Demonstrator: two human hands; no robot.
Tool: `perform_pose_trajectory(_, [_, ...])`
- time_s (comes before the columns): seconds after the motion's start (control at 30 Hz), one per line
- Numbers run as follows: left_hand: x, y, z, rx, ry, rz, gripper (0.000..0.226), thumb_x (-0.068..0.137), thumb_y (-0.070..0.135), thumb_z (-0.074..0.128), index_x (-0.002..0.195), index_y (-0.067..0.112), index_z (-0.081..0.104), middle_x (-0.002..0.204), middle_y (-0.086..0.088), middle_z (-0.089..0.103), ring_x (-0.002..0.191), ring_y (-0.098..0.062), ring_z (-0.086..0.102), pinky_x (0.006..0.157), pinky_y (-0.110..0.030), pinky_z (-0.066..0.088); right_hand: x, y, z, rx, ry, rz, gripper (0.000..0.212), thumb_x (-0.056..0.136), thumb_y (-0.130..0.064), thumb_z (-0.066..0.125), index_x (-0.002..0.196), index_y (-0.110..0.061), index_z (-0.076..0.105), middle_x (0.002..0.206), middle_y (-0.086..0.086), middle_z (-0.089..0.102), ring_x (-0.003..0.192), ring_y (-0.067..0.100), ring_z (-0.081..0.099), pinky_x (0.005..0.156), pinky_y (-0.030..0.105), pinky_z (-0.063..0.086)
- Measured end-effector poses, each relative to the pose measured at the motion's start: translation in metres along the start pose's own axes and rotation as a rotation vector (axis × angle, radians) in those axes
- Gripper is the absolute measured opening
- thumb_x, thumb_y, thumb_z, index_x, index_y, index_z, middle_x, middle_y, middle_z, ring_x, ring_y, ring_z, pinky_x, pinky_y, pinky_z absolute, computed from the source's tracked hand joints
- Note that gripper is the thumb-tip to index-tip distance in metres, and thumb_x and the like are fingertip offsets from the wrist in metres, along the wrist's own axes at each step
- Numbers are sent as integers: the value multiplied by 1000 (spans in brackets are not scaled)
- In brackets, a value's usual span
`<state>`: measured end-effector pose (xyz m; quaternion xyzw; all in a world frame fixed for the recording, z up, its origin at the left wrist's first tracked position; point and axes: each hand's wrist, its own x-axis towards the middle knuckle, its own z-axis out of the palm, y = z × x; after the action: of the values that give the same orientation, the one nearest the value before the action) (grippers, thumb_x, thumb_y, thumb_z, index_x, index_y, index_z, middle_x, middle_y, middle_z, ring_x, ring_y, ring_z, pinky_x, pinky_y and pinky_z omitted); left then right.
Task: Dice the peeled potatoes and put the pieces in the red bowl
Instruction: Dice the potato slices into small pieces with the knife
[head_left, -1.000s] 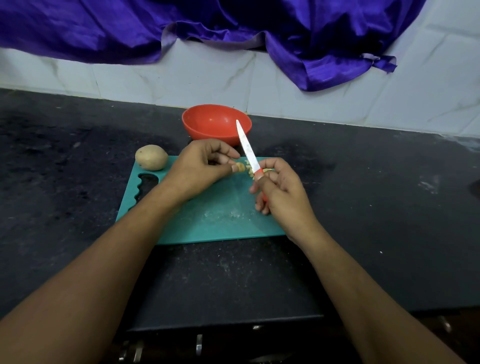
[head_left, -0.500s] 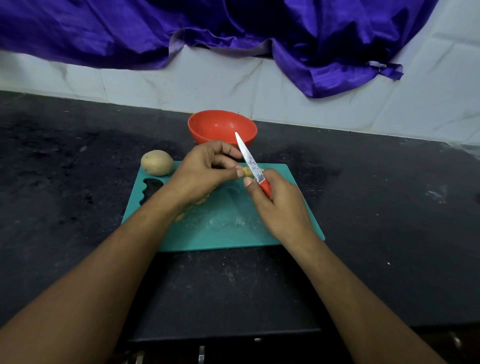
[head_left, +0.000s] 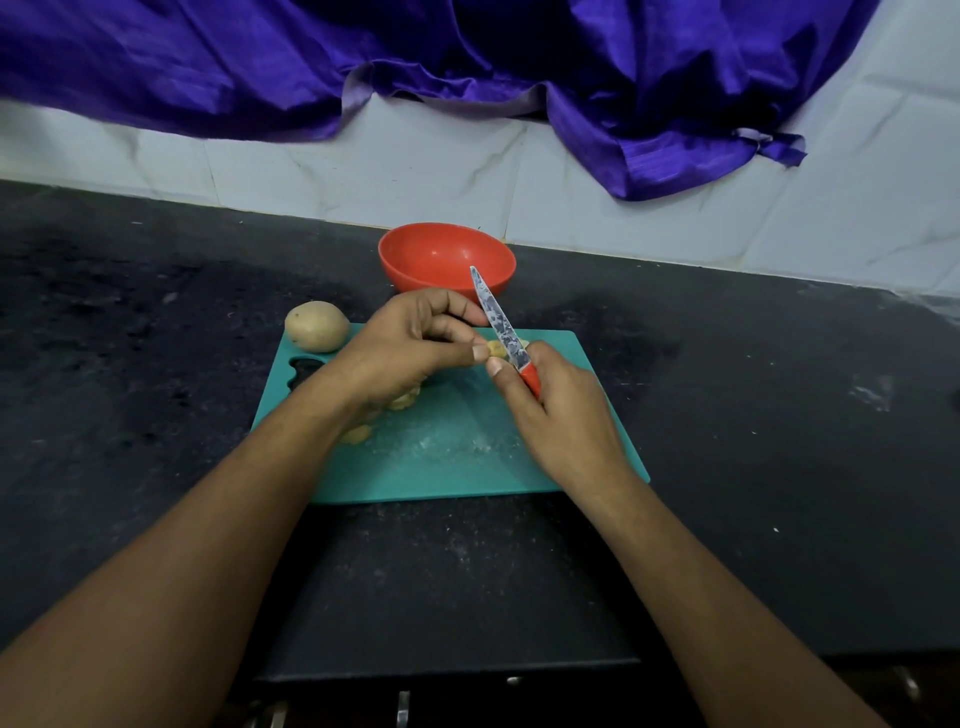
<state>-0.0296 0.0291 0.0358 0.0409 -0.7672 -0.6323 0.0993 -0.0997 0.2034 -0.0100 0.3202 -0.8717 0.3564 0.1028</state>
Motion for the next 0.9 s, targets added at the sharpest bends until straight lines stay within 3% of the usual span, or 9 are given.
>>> perform_pose_trajectory(0.17, [3, -6, -6, 6, -38, 27, 30, 86, 2, 78, 115, 5, 67, 96, -13, 78, 94, -20, 75, 97, -29, 54, 1, 1, -2, -36, -39, -21, 34, 103, -57, 46, 91, -26, 54, 69, -8, 51, 63, 12, 50, 55, 33, 35])
perform_pose_trajectory(0.2, [3, -5, -6, 2, -49, 34, 30, 87, 1, 77, 115, 4, 67, 96, -14, 78, 90, -18, 76, 95, -26, 56, 1, 0, -2, -47, -45, -24, 34, 103, -57, 45, 92, -26, 55, 71, -8, 52, 64, 12, 51, 55, 33, 35])
perform_pose_trajectory(0.3, [0, -2, -4, -4, -48, 24, 28, 89, -5, 71, 116, -3, 63, 94, -18, 73, 54, 3, 65, 58, -7, 51, 2, -1, -3, -72, -62, -30, 37, 104, -57, 43, 93, -24, 56, 73, -7, 56, 66, 11, 54, 55, 36, 40])
perform_pose_trajectory(0.43, [2, -3, -5, -5, -39, 16, 29, 88, -3, 74, 116, 3, 65, 94, -15, 76, 62, 0, 68, 64, -12, 51, 3, -1, -3, -73, -64, -21, 39, 102, -58, 44, 90, -24, 57, 71, -6, 56, 64, 10, 54, 56, 37, 43])
perform_pose_trajectory(0.53, [2, -1, -6, 12, -43, -7, 28, 89, 1, 76, 114, 9, 67, 95, -14, 77, 55, -10, 60, 47, -21, 42, 2, -3, -3, -71, -67, -21, 41, 102, -59, 44, 87, -23, 57, 69, -5, 55, 61, 12, 53, 55, 39, 43])
perform_pose_trajectory(0.6, [2, -1, -7, -9, -36, -15, 29, 89, 0, 75, 115, 7, 65, 92, -14, 75, 45, -6, 52, 38, -17, 37, 1, -5, -3, -125, -82, -29, 43, 103, -59, 41, 86, -22, 55, 67, -5, 54, 60, 11, 52, 53, 38, 40])
perform_pose_trajectory(0.7, [3, -1, -6, -4, -32, -13, 31, 88, 1, 76, 116, 7, 65, 91, -14, 75, 49, -3, 58, 46, -15, 43, 0, -5, -3, -159, -85, -41, 43, 104, -57, 39, 84, -22, 53, 65, -6, 52, 59, 11, 51, 52, 35, 34])
perform_pose_trajectory(0.8, [3, 0, -7, 13, -35, -24, 30, 89, 3, 76, 116, 9, 66, 96, -15, 76, 43, -4, 50, 37, -17, 34, 0, -3, -2, -129, -66, -48, 41, 104, -57, 41, 86, -22, 55, 65, -6, 53, 60, 11, 52, 53, 36, 38])
perform_pose_trajectory(0.9, [3, -1, -7, 24, -41, -10, 26, 89, 6, 77, 112, 13, 68, 96, -13, 77, 53, -20, 53, 51, -23, 39, 1, 0, -2, -53, -34, -43, 37, 103, -57, 45, 94, -24, 59, 69, -6, 55, 62, 11, 53, 55, 39, 44])
